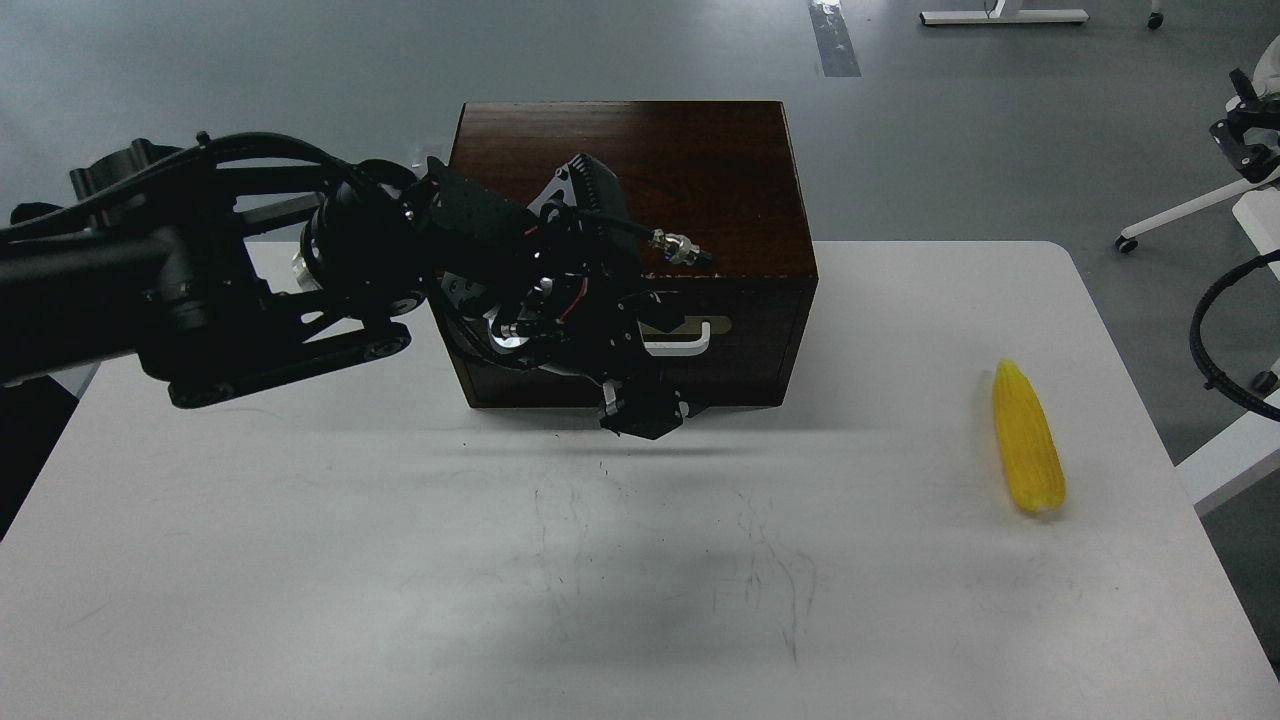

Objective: Put corn in drawer with both arms
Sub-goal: 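Reach the left gripper to the white drawer handle and grasp it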

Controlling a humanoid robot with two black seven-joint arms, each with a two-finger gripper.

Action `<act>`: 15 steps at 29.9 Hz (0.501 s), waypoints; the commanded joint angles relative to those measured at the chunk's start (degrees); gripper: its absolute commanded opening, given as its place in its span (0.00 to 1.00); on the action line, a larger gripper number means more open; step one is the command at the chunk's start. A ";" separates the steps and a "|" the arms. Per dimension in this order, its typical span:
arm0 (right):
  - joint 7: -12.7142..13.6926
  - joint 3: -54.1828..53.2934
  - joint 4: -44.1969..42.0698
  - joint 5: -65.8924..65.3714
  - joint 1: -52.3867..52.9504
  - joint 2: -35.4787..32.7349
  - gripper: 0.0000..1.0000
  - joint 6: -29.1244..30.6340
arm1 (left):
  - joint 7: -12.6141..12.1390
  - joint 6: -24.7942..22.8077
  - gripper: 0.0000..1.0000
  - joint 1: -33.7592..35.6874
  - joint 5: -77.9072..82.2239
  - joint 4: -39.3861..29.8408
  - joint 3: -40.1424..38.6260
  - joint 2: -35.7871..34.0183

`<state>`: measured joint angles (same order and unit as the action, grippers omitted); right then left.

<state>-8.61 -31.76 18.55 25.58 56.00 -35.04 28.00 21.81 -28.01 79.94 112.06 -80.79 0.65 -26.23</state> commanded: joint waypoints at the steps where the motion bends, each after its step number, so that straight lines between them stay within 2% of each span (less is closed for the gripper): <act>1: 0.00 -0.23 0.00 0.00 -0.01 0.06 1.00 0.00 | -0.19 0.01 0.85 -0.22 2.20 0.46 0.06 0.04; 7: 0.00 -0.84 0.08 0.00 0.07 0.14 1.00 0.00 | -0.36 0.01 0.85 0.04 2.64 0.98 1.89 -0.05; 11: 0.00 -0.84 0.08 0.00 0.07 0.06 1.00 0.00 | -1.86 0.01 0.85 0.22 4.30 1.07 4.53 -0.31; 15: 0.00 -0.93 0.00 0.00 -0.01 -0.29 1.00 0.00 | -2.12 0.01 0.85 0.22 7.64 2.03 5.07 -0.40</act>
<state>-8.62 -32.65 18.60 25.58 56.07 -35.06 28.00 19.93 -28.00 80.16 117.91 -79.60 5.44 -26.59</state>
